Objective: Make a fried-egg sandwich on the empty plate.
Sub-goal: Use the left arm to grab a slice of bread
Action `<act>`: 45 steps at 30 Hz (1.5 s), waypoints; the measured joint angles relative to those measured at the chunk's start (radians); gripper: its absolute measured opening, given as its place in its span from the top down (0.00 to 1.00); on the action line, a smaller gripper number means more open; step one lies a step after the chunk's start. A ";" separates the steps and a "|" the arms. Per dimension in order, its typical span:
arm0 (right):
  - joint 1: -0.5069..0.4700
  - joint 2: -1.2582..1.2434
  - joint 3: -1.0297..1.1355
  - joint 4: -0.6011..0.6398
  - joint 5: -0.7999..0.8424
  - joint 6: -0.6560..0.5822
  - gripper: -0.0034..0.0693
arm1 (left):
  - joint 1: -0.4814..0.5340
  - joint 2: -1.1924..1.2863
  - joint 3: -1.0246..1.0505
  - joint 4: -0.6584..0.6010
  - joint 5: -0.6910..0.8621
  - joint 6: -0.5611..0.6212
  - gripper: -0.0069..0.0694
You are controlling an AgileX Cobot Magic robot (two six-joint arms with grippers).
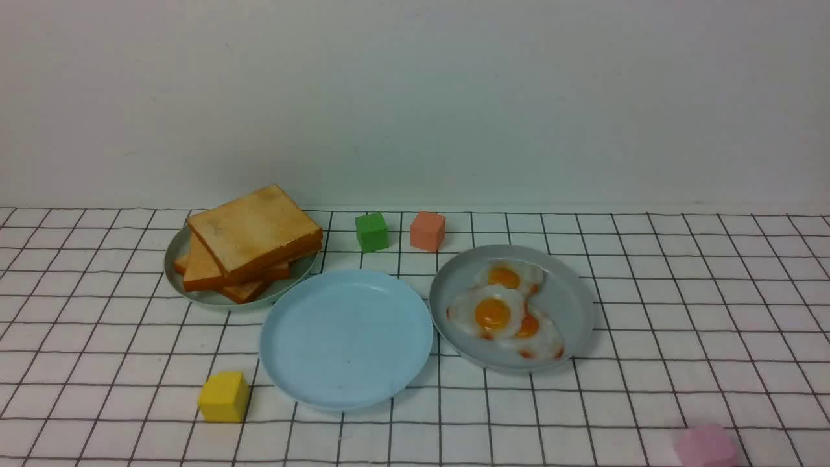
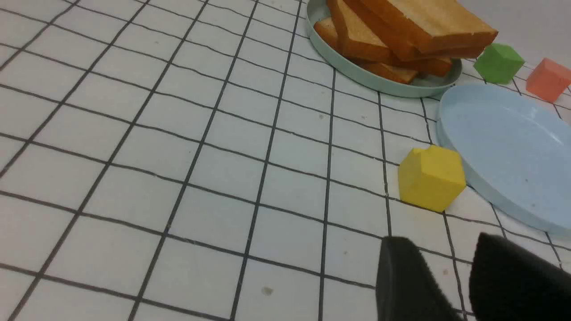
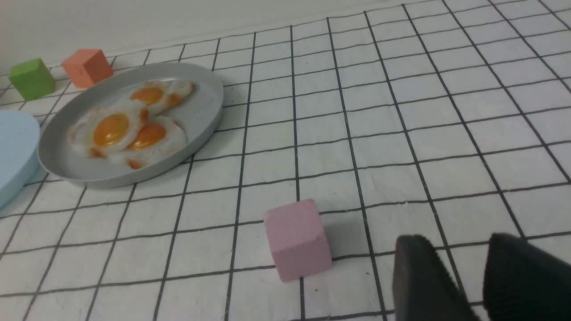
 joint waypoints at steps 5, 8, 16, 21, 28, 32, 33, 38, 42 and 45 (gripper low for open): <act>0.000 0.000 0.000 0.000 0.000 0.000 0.62 | 0.000 0.000 0.000 0.000 0.000 0.000 0.60; 0.000 0.000 0.000 0.000 0.000 0.000 0.62 | 0.000 0.000 0.000 0.000 0.000 0.000 0.60; 0.000 0.000 0.000 0.000 0.000 0.000 0.62 | 0.000 0.000 0.000 -0.001 0.000 0.000 0.60; 0.000 0.000 0.000 0.000 0.000 0.000 0.62 | 0.000 0.000 0.000 -0.110 -0.088 -0.064 0.60; 0.000 0.000 0.000 0.000 0.000 0.000 0.62 | 0.000 0.000 0.000 -0.449 -0.291 -0.234 0.60; 0.000 0.000 0.000 0.000 0.000 0.000 0.62 | 0.000 0.000 -0.021 -0.499 -0.302 -0.240 0.63; 0.000 0.000 0.000 0.000 0.000 0.000 0.62 | 0.000 0.000 -0.049 -0.497 -0.266 -0.225 0.65; 0.000 0.000 0.000 0.000 0.000 0.000 0.62 | 0.000 0.118 -0.276 -0.457 -0.053 -0.009 0.81; 0.000 0.000 0.000 0.000 0.000 0.000 0.62 | -0.069 0.317 -0.444 -0.440 0.114 0.194 0.89; 0.000 0.000 0.000 0.000 0.000 0.000 0.62 | -0.148 0.436 -0.544 -0.399 0.222 0.263 0.90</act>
